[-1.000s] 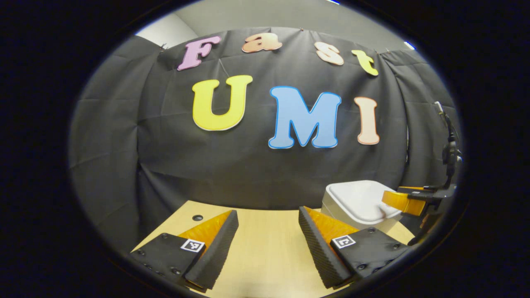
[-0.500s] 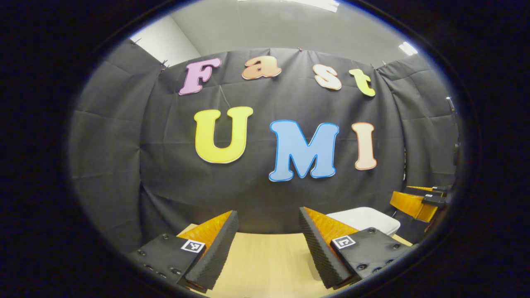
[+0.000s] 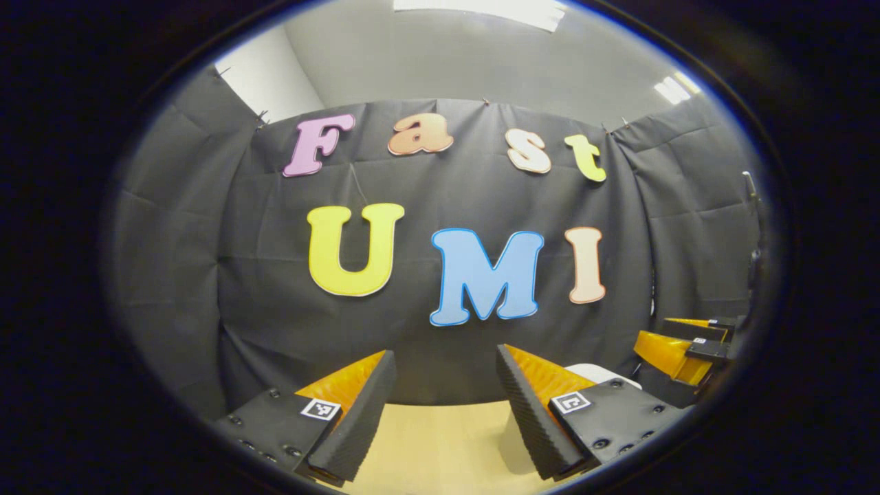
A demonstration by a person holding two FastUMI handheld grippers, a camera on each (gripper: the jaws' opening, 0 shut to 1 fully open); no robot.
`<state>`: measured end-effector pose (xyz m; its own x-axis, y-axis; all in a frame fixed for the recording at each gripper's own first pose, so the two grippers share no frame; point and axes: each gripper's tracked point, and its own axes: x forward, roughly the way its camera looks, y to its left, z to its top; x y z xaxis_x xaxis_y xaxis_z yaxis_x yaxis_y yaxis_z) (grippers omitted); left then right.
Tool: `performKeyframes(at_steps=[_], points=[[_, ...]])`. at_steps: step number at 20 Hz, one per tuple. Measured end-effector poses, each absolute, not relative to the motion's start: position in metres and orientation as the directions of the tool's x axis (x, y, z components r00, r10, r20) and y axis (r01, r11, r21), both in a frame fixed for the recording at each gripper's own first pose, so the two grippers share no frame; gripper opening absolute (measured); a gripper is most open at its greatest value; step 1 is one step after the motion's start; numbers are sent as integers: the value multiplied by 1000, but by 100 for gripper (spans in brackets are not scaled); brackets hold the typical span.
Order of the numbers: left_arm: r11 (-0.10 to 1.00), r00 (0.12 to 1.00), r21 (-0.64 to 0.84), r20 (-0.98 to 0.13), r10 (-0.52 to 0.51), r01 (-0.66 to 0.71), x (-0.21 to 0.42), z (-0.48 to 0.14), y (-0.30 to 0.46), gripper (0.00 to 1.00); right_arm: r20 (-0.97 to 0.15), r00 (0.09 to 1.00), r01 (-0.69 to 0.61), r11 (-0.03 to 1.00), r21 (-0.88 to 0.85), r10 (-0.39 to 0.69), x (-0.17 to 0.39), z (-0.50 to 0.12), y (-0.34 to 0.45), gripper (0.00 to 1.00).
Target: Press the lid of the desktop garbage bin to open it, pick up the crumpled paper on the desktop and throw it into the bin, then pick up the pop can on the desktop and drop it into the bin, and finally close the garbage bin lid.
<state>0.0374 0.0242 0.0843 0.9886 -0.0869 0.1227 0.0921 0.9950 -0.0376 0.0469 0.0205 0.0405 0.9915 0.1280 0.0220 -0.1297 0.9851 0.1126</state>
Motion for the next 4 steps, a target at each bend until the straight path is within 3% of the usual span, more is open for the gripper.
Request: performKeyframes(at_steps=[4], points=[[989, 983, -28, 109, -144, 148, 39, 81, 5, 100, 40, 996, -78, 991, 111, 74, 37, 48, 3, 86]])
